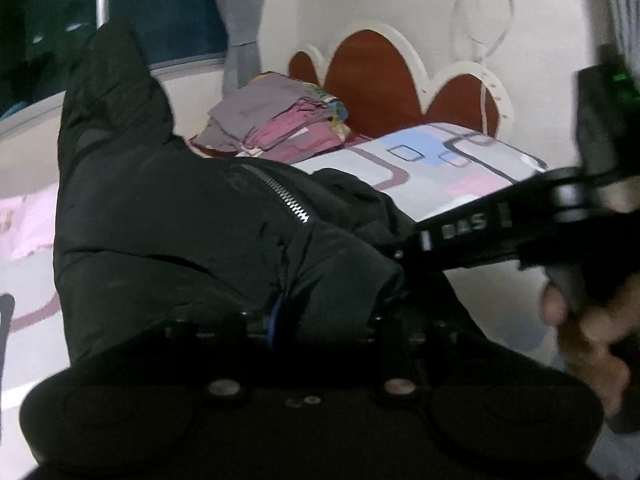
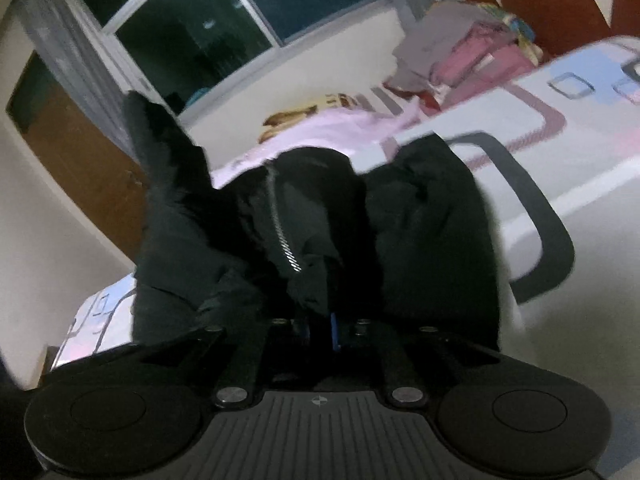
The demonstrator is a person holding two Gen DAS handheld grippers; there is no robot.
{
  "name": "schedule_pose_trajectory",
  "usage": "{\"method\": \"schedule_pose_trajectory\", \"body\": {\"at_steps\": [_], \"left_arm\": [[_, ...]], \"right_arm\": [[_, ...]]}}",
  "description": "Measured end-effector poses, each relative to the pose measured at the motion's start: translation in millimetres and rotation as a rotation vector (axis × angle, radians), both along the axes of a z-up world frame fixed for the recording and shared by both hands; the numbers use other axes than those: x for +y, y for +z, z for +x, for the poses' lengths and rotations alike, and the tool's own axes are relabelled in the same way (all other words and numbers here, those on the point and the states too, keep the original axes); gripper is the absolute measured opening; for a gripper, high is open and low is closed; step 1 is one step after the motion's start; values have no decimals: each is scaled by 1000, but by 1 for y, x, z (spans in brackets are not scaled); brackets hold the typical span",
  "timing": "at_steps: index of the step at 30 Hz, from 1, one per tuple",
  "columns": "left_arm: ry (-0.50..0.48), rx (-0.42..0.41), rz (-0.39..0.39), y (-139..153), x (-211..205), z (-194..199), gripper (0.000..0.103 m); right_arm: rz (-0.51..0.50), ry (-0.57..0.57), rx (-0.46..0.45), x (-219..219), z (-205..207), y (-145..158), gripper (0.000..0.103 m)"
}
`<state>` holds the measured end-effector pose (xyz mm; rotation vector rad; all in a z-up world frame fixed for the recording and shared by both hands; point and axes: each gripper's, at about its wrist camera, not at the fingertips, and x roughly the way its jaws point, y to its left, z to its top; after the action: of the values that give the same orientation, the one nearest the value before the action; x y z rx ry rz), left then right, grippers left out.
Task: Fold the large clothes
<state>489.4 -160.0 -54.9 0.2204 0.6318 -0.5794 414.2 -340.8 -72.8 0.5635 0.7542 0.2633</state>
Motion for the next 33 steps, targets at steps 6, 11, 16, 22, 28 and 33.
{"method": "schedule_pose_trajectory", "body": {"at_steps": [6, 11, 16, 22, 28, 33], "left_arm": [[19, 77, -196, 17, 46, -17, 27], [272, 24, -346, 24, 110, 3, 23], [378, 157, -508, -4, 138, 70, 23], [343, 150, -380, -3, 117, 77, 23], [330, 162, -404, -6, 122, 79, 23], [325, 157, -395, -5, 121, 77, 23]], "right_arm": [[-13, -17, 35, -1, -2, -15, 7], [21, -17, 55, -9, -7, -25, 7], [18, -6, 59, -8, -6, -25, 7], [-69, -52, -96, -18, -10, 18, 61], [-38, 37, -203, -10, 36, 50, 42], [24, 245, -245, 35, 64, 70, 42]]}}
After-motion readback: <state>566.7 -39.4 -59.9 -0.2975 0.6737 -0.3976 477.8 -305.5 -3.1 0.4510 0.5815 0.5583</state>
